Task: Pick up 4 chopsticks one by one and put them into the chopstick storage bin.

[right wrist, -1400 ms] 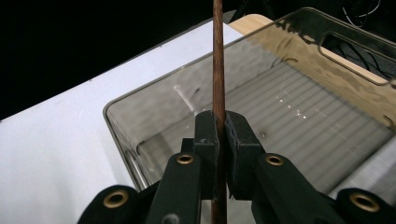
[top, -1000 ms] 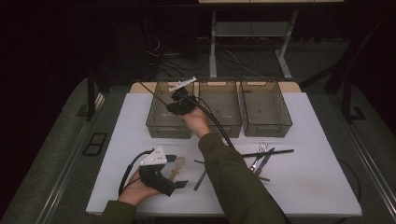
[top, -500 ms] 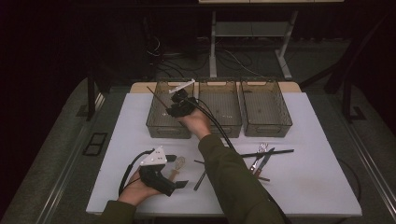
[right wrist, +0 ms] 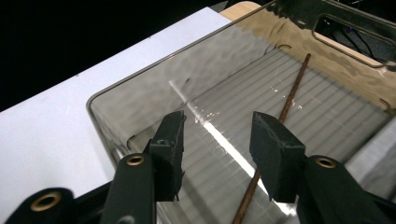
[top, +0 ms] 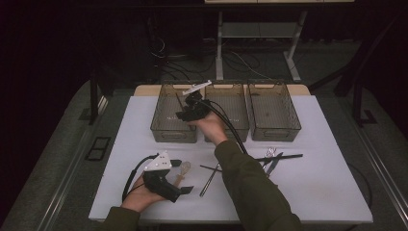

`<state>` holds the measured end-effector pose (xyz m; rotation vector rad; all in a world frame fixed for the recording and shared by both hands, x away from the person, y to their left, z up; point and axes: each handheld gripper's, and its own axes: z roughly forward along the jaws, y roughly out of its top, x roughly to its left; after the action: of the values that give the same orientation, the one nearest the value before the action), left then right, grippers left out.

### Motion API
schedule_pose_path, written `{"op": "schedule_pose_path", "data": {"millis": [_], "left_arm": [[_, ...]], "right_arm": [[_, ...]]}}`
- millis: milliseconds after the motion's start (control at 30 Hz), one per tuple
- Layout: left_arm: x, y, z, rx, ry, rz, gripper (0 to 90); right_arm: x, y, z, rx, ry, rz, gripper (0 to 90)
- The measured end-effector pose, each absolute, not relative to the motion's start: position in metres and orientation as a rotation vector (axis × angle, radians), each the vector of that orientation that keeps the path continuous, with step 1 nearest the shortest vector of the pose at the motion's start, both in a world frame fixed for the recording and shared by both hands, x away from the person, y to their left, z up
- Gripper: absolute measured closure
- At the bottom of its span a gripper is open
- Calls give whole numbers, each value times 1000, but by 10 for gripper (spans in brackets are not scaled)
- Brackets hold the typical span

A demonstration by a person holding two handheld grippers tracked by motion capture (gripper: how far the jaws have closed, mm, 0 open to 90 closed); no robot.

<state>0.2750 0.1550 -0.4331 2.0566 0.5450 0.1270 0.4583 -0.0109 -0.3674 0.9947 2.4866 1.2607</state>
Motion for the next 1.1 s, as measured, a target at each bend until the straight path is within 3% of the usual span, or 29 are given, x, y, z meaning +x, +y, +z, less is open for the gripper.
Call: {"op": "schedule_pose_path", "data": {"millis": [367,933,1100], "left_arm": [[274,154,-434,2053,559,126,0],[275,155,-434,2047,556,138,0],[274,154,-434,2047,559,135,0]], "right_arm": [[440,-46,-364,944,2529,1285,447],[407,-91,-363,827,2565,1301,415],[397,-100,-365,800,2585,1289,348]]}}
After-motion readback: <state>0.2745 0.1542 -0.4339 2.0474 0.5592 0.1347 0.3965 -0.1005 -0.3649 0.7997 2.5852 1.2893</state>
